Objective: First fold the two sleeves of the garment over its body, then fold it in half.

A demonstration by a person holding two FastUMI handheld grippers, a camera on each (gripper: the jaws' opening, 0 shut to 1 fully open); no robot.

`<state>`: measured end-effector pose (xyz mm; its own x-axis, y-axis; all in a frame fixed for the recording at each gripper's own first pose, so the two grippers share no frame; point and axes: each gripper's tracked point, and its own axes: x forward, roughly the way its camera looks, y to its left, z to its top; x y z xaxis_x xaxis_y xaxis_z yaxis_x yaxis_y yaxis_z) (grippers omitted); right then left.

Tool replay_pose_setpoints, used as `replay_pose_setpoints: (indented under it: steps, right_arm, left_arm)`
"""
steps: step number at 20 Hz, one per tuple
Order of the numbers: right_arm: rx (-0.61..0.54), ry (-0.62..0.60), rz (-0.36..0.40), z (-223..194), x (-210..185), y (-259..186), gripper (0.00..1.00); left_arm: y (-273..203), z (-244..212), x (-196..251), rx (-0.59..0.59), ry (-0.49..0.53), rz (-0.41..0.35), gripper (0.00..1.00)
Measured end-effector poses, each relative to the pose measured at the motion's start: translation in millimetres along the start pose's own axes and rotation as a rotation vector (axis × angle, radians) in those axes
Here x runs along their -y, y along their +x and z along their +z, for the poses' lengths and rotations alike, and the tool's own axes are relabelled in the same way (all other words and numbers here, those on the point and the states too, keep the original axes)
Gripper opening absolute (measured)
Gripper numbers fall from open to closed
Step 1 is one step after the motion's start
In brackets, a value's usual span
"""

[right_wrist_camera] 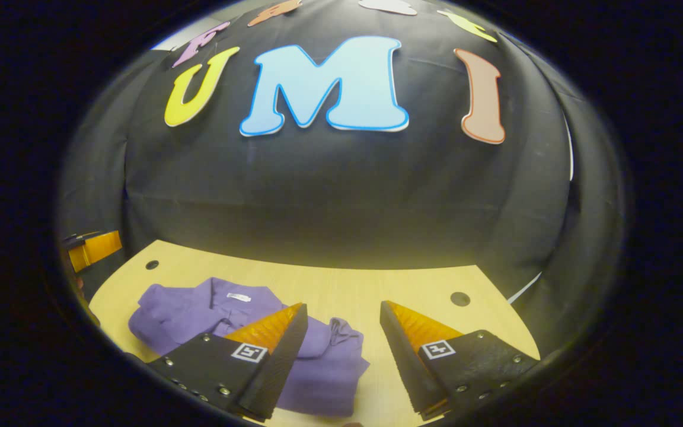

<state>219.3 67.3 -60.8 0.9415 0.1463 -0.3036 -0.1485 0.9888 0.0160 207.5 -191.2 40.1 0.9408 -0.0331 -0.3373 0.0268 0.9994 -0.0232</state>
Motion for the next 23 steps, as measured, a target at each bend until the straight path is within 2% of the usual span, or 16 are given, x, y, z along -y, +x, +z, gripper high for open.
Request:
replay_pose_setpoints:
  steps: [5, 8, 11, 12, 13, 17, 21, 23]
  right_arm:
    - [0.089, -0.065, -0.066, 21.0, -9.4, -75.3, 0.79]
    - [0.129, -0.062, -0.098, 32.9, -20.6, -121.5, 0.79]
    - [0.152, -0.06, -0.114, 34.2, -27.8, -160.0, 0.77]
    - [0.162, -0.059, -0.127, 35.6, -28.8, -171.2, 0.81]
    - [0.176, -0.058, -0.131, 36.5, -28.9, -177.4, 0.83]
    - [0.211, -0.044, -0.131, 40.0, -28.0, -200.3, 0.84]
    - [0.19, -0.025, -0.059, 28.2, -36.3, -207.9, 0.84]
    - [0.218, -0.039, -0.073, 35.3, -27.8, -207.5, 0.84]
  left_arm:
    - [-60.0, 16.9, 9.6, 0.027, 0.001, -0.042, 0.93]
    - [-95.0, 26.7, 17.0, 0.054, -0.027, -0.075, 0.93]
    - [-122.9, 28.6, 20.7, 0.084, -0.006, -0.102, 0.93]
    - [-129.0, 29.1, 23.2, 0.087, 0.004, -0.112, 0.93]
    - [-135.4, 29.1, 24.7, 0.092, 0.013, -0.115, 0.93]
    - [-156.2, 31.0, 38.8, 0.094, 0.071, -0.141, 0.93]
    - [-178.0, 39.9, 49.6, 0.122, 0.084, -0.122, 0.93]
    - [-183.2, 44.3, 52.5, 0.147, 0.074, -0.116, 0.93]
